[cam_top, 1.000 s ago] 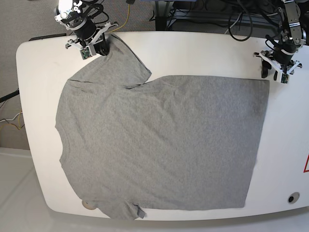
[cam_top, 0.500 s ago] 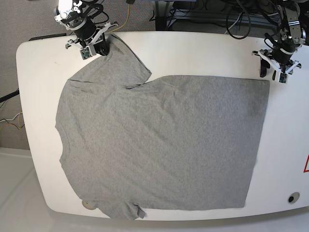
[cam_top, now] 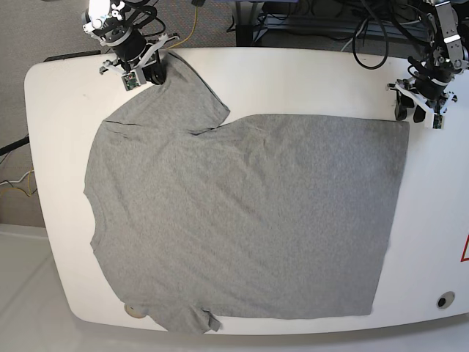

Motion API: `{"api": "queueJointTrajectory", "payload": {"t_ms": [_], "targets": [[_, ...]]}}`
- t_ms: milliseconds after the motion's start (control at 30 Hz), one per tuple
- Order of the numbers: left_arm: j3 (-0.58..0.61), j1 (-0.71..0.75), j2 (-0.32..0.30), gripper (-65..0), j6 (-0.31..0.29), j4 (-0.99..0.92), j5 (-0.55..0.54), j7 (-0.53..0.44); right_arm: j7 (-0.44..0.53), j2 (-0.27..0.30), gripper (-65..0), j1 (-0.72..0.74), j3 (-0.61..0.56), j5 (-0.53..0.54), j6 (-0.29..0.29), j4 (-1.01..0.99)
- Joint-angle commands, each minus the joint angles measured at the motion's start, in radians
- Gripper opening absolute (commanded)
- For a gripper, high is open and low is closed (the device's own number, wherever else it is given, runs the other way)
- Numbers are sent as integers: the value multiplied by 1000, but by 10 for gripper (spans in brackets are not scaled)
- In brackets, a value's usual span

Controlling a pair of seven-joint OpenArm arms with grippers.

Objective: Fold the T-shirt properly
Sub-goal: 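Move the left gripper to the shoulder corner and close on it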

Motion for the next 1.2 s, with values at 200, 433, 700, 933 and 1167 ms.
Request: {"api": "queueJointTrajectory", "payload": {"t_ms": [200,433,700,933,1167], "targets": [[15,-25,-12,-383,7,13,31,-28,11,6,-650,-5,4,7,14,13],[13,-41,-13,-385,0,-5,31,-25,11,6,-650,-9,3,7,10,15],[11,-56,-18,-385,-6,-26,17,-19,12,6,-650,-11,3,5,7,17],[23,-64,-13,-385,2,-61,15,-10,9,6,-650,-12,2,5,11,17],[33,-89,-18,-381,-46,-102,10,-12,5,4,-650,-14,2,3,13,11]]}}
